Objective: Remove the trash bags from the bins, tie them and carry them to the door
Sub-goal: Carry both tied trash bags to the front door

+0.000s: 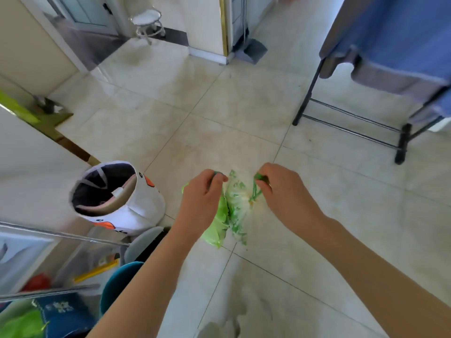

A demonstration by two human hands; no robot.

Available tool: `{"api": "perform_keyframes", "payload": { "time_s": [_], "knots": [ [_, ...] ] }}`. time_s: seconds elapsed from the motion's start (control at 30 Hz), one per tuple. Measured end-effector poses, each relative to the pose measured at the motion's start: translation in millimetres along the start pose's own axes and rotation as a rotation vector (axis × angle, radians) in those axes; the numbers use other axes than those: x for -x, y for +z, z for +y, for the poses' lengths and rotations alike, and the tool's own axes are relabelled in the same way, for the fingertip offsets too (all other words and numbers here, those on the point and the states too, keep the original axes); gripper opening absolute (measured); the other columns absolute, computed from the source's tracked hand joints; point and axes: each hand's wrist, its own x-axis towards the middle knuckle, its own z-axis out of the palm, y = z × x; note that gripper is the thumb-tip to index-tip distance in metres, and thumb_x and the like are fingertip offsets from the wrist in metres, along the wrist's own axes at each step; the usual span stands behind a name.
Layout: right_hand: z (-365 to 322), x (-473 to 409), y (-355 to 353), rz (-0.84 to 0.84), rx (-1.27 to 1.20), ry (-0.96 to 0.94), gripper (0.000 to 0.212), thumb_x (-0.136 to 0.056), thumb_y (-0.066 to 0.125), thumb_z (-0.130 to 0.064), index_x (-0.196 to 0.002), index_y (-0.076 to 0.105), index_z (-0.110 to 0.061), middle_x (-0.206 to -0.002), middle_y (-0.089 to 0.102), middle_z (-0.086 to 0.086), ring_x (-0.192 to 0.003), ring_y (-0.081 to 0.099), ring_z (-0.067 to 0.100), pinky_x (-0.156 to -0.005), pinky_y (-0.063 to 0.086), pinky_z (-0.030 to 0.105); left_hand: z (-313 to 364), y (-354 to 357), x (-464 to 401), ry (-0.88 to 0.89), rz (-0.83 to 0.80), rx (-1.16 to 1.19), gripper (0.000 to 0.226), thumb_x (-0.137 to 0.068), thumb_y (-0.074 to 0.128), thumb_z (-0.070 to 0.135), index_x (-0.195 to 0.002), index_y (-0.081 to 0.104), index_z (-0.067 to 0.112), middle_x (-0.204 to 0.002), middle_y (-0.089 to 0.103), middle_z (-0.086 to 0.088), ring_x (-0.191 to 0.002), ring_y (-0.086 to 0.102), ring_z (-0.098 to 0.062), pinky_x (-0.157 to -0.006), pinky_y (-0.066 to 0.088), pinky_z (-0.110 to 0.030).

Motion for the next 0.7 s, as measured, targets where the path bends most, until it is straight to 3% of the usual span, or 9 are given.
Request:
{"api": "perform_keyframes", "payload": {
  "time_s": [0.1, 0.23, 0.33, 0.53, 0.7],
  "knots": [
    [-10, 21, -49, 0.001, -0.103, 0.104, 0.012, -0.096, 0.049, -0.018, -0.092, 0.059, -0.012, -0.087, 0.06, 0.001, -0.079, 0.058, 0.018, -0.076, 0.051, 0.04, 50, 1, 7, -0.044, -0.042, -0.05, 0.025, -0.091, 0.049, 0.025, -0.08, 0.065, 0.009, -0.058, 0.049, 0.001, -0.056, 0.045, -0.015, -0.058, 0.037, -0.033],
    [-9, 52, -97, 0.017, -0.262, 0.277, 0.009, -0.093, 0.057, -0.019, -0.087, 0.062, -0.015, -0.082, 0.066, 0.001, -0.079, 0.064, 0.017, -0.076, 0.054, 0.037, 102, 17, 22, -0.09, -0.095, -0.064, 0.025, -0.094, 0.045, 0.015, -0.082, 0.067, 0.014, -0.061, 0.056, 0.01, -0.057, 0.05, -0.01, -0.054, 0.036, -0.024],
    [-1, 74, -124, 0.048, -0.351, 0.412, 0.008, -0.091, 0.06, -0.021, -0.085, 0.064, -0.016, -0.082, 0.068, 0.003, -0.08, 0.065, 0.02, -0.074, 0.053, 0.031, 132, 31, 30, -0.108, -0.144, -0.048, 0.024, -0.095, 0.048, 0.017, -0.08, 0.065, 0.01, -0.063, 0.062, 0.006, -0.06, 0.055, -0.015, -0.055, 0.04, -0.021],
    [25, 122, -167, 0.216, -0.437, 0.571, 0.009, -0.089, 0.062, -0.018, -0.081, 0.063, -0.015, -0.078, 0.068, 0.006, -0.075, 0.063, 0.02, -0.062, 0.044, 0.012, 171, 65, 44, -0.072, -0.31, 0.008, 0.02, -0.093, 0.056, 0.019, -0.076, 0.062, 0.01, -0.065, 0.069, 0.001, -0.066, 0.067, -0.018, -0.076, 0.056, -0.047],
    [56, 158, -198, 0.371, -0.452, 0.734, 0.008, -0.088, 0.062, -0.016, -0.08, 0.063, -0.013, -0.078, 0.065, 0.01, -0.064, 0.053, 0.014, -0.058, 0.04, 0.005, 200, 109, 51, -0.037, -0.514, -0.047, 0.016, -0.092, 0.059, 0.022, -0.085, 0.067, 0.011, -0.068, 0.074, 0.006, -0.074, 0.07, -0.009, -0.084, 0.056, -0.042]
  ]
}}
